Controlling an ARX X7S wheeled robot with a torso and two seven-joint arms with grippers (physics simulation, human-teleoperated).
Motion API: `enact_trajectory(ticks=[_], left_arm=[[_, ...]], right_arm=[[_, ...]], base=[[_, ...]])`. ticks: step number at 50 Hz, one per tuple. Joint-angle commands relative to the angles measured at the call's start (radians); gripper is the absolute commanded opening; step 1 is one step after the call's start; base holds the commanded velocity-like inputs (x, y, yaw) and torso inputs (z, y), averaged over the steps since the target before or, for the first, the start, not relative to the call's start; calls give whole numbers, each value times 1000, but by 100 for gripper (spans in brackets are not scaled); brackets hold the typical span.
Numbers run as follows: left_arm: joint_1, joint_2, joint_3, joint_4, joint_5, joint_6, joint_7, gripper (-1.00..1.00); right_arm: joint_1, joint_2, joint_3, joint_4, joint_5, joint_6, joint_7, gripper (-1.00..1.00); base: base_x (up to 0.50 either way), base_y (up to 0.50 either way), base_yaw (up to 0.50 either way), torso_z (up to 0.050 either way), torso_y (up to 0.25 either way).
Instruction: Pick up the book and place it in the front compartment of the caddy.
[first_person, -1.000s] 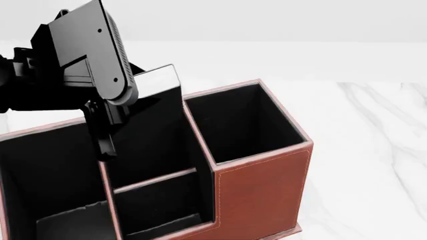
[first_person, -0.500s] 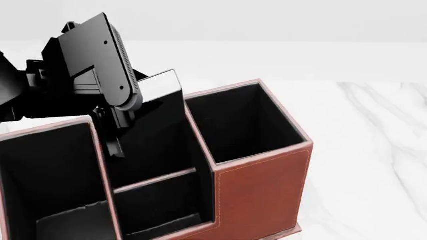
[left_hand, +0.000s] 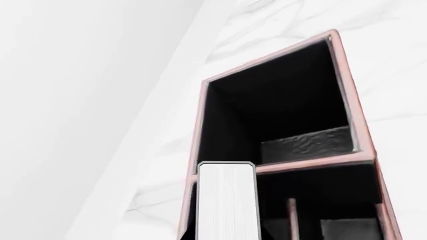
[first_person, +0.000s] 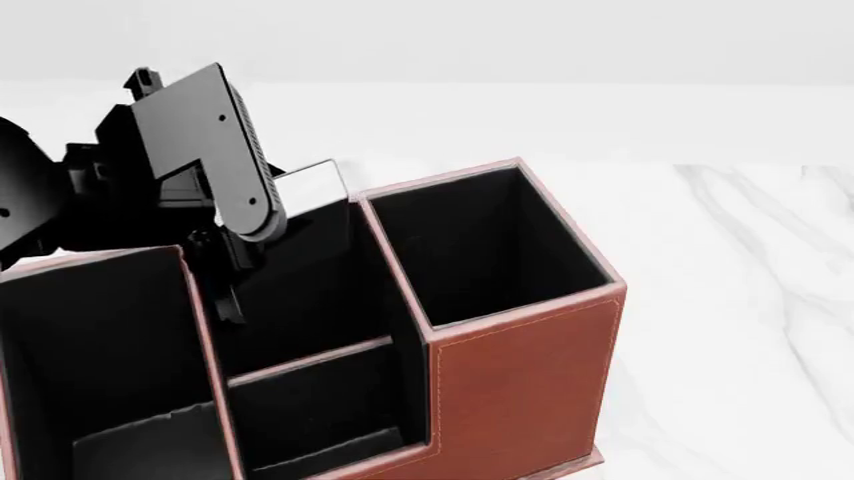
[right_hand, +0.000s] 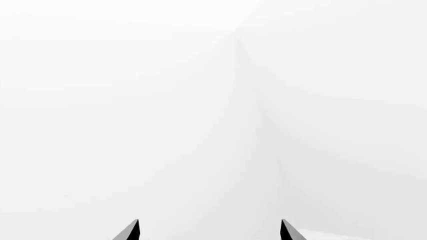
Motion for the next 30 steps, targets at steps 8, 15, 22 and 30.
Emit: enact_trajectory(ticks=[8,15,22,30], left_arm=[[33,3,-5,-65,54,105,-26,-100],[61,13,-3,-86,59,139,-31,-100],[90,31,-1,-125,68,185,-36,-100],[98,48,4,-170,84,217,-37,-100]], right_arm=[[-6,16,-6,1,-1,-1,13,100],[-8,22,-10,-1,-3,0,19,100],[-12,29,-10,-3,-3,-1,26,100],[-14,37,-13,-4,-3,-2,33,100]], base=[[0,0,0,0,1],[0,0,0,1,1],[0,0,0,0,1],[0,0,0,0,1]])
